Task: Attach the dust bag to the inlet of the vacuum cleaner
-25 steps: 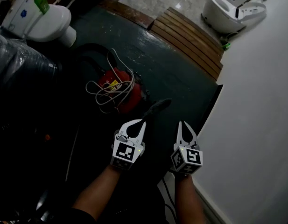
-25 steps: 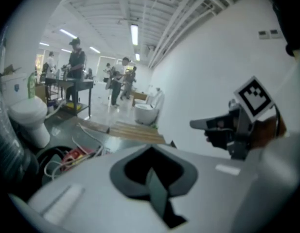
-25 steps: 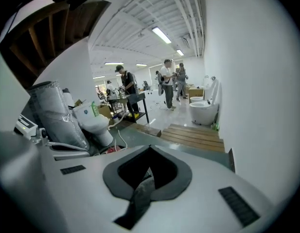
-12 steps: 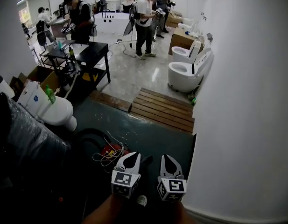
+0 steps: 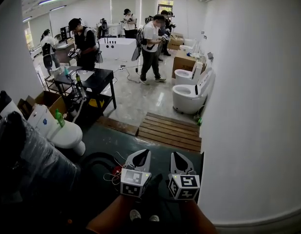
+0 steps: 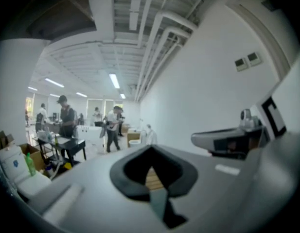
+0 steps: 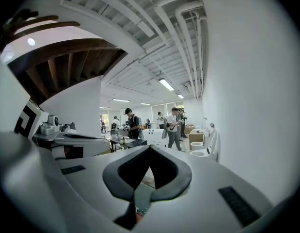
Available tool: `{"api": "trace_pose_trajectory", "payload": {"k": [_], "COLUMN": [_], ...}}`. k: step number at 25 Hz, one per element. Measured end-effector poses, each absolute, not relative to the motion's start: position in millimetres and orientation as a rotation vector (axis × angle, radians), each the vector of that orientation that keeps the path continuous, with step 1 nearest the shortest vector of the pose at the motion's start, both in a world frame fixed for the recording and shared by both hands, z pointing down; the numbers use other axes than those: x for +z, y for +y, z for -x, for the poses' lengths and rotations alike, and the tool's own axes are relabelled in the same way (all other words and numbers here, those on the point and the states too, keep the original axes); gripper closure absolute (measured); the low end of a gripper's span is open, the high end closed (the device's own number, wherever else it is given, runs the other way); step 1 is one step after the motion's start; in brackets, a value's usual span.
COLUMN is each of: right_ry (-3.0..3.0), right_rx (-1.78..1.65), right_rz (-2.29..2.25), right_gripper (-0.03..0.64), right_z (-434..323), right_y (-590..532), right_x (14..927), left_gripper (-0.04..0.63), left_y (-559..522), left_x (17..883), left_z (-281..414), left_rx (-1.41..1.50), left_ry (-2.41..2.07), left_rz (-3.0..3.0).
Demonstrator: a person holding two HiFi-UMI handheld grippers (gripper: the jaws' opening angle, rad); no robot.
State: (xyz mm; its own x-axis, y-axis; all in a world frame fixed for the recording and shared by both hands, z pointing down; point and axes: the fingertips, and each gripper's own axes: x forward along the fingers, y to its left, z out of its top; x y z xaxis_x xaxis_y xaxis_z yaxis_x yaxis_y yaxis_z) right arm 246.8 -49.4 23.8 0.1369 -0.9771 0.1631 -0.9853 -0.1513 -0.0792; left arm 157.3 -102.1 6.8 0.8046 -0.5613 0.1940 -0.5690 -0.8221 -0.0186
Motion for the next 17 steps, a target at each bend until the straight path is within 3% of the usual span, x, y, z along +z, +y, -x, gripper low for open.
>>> {"api": "trace_pose_trajectory", "payload": {"k": [17], "right_ry": [-2.037], "right_rx": [0.207], "right_rz": [-2.294], "right_gripper": [0.620], "right_z": [-230], "right_y": [-71], "right_x": [23], "left_gripper": [0.597], "left_y": [-122], "left_x": [22], "left_z": [-158], "left_rx": [0.237], "left_ry": [-0.861], "left_rz": [-2.940]}}
